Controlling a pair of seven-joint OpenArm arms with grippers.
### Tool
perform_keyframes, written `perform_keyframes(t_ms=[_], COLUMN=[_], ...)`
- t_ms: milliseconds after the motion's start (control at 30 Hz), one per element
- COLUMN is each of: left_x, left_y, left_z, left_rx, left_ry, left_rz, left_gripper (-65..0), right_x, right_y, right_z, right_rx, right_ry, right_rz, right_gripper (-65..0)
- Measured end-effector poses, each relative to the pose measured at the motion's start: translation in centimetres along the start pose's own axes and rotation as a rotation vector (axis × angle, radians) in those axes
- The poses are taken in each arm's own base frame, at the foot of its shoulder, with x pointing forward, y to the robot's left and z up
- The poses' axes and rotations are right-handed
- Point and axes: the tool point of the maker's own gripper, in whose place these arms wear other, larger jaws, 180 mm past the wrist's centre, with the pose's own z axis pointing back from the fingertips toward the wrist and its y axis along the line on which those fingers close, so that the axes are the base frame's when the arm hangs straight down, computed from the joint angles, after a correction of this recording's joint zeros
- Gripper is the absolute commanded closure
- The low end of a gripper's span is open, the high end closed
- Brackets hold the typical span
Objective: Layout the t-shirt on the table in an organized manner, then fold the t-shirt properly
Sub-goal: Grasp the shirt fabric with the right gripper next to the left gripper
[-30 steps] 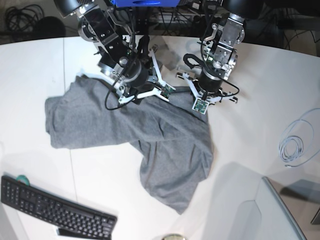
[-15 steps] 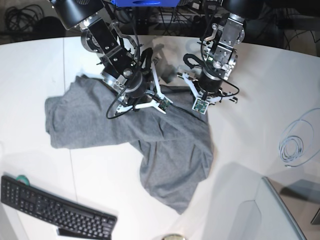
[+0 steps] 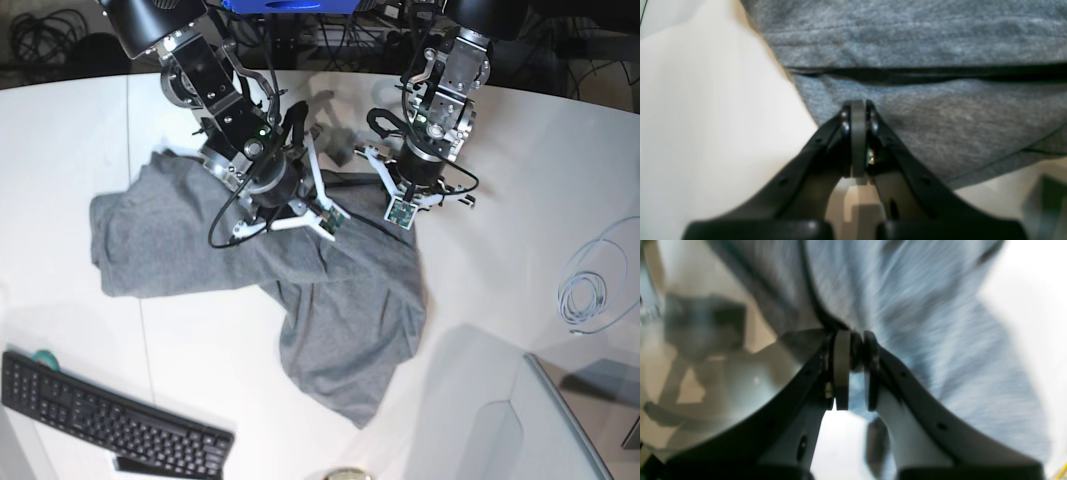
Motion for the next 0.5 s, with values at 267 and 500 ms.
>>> perform_keyframes(t_ms=[267, 500], left_x=[-0.1, -0.1], left_y=[0.5, 0.5], left_z=[0.0, 0.0], left_rx=[-0.002, -0.001], left_ry=[0.001, 0.001], left_rz=[-0.005, -0.005], left_gripper=[0.0, 0.0], right_x=[1.2, -0.4], right_y=[-2.3, 0.0], right_z=[1.4, 1.7], right_rx=[-0.057, -0.015], right_ry=[0.019, 0.042], right_rz=[-0.004, -0.014], right_gripper=[-6.2, -17.0])
